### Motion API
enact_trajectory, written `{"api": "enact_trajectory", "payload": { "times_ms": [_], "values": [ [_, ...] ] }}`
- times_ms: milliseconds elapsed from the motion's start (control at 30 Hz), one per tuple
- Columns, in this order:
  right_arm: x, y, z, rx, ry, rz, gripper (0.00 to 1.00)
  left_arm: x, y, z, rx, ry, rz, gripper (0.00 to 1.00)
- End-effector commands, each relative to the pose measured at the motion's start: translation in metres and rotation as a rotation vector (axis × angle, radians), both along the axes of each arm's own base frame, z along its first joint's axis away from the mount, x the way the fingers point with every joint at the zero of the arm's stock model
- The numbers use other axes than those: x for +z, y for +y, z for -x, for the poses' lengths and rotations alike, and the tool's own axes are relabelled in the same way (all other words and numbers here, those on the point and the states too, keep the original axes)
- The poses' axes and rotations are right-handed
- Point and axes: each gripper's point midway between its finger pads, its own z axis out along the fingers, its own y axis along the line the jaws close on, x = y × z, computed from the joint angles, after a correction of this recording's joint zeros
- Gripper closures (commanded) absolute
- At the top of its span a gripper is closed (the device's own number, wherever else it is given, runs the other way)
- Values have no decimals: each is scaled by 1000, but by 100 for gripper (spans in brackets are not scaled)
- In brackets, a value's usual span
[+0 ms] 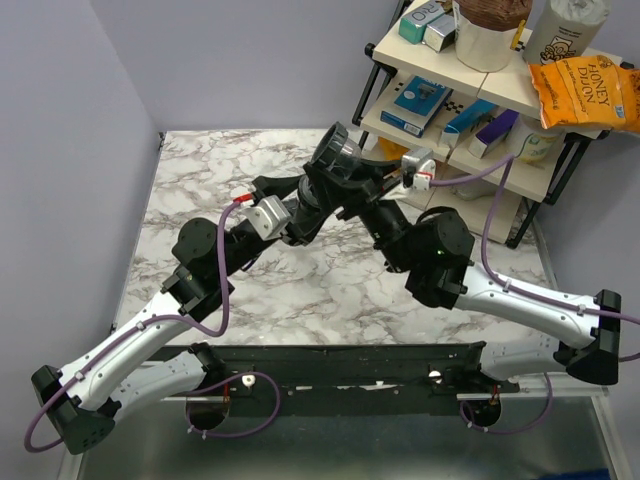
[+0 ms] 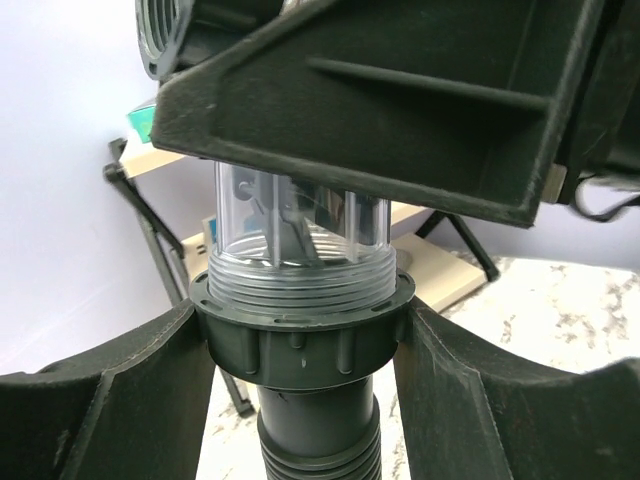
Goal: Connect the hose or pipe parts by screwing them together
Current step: Install the adaptor on the pipeline.
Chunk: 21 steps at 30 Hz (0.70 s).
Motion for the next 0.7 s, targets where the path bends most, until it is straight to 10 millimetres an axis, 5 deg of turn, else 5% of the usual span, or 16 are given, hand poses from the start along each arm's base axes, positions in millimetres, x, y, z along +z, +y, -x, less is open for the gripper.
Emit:
{"api": "enact_trajectory", "payload": {
  "times_ms": [0,500,667],
  "values": [
    [-212,13,-24,-253,402,667,99,165,98,59,140,-420,512,100],
    [-199,32,-16,-407,419,869,98,129,93,47,132,-353,531,100],
    [-190,41,-17,-414,436,899,77,115,91,44,125,-329,544,100]
  ]
}}
